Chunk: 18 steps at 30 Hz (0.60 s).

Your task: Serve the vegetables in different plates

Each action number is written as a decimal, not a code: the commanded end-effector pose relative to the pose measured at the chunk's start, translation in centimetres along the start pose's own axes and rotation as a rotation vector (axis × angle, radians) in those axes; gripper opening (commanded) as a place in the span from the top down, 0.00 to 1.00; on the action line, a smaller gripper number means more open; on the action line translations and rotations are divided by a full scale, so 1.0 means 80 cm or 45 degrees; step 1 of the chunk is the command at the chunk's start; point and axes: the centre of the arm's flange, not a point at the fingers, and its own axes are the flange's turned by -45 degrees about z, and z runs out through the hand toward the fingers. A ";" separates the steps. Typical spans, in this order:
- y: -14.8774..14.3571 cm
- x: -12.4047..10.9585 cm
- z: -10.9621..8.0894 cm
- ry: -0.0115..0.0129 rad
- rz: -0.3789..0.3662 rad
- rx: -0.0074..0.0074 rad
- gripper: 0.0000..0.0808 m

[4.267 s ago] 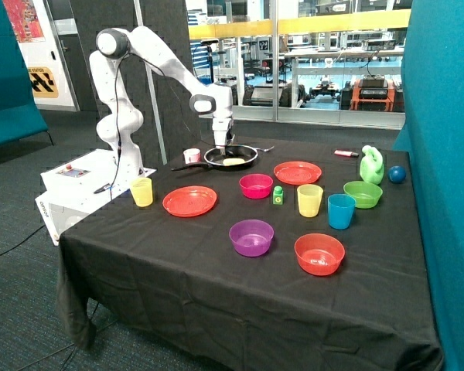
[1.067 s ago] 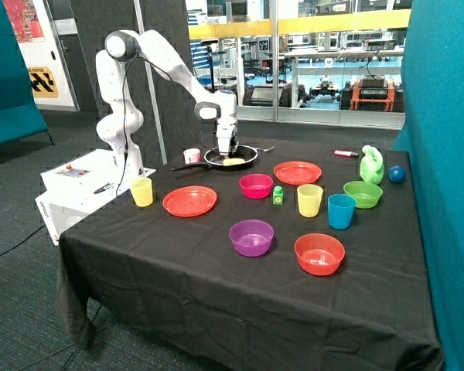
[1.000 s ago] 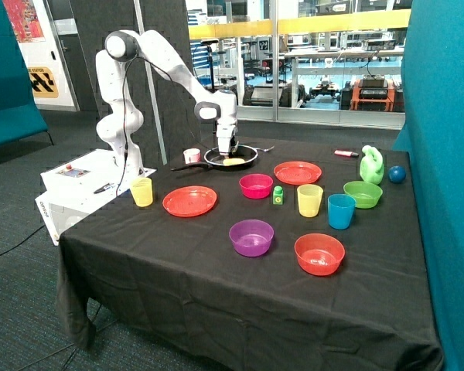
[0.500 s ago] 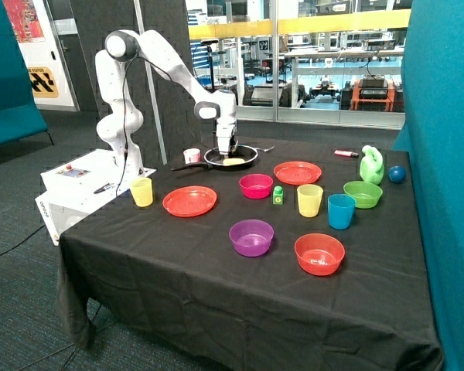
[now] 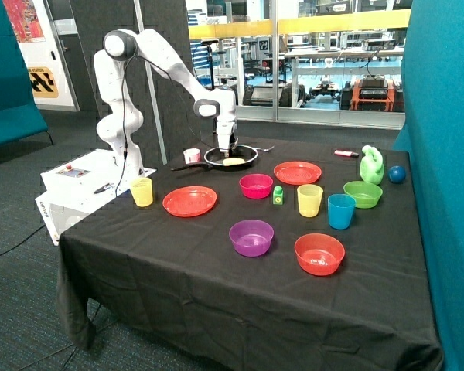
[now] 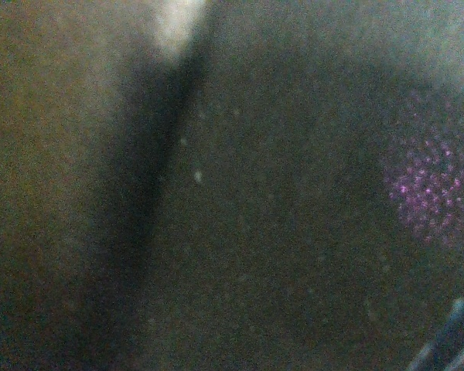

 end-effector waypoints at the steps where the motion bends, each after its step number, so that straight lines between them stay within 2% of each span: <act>1: 0.002 0.015 -0.037 -0.0167 -0.021 0.0106 1.00; 10: 0.010 0.046 -0.078 -0.0166 -0.034 0.0107 1.00; 18: 0.021 0.071 -0.091 -0.0167 -0.010 0.0106 1.00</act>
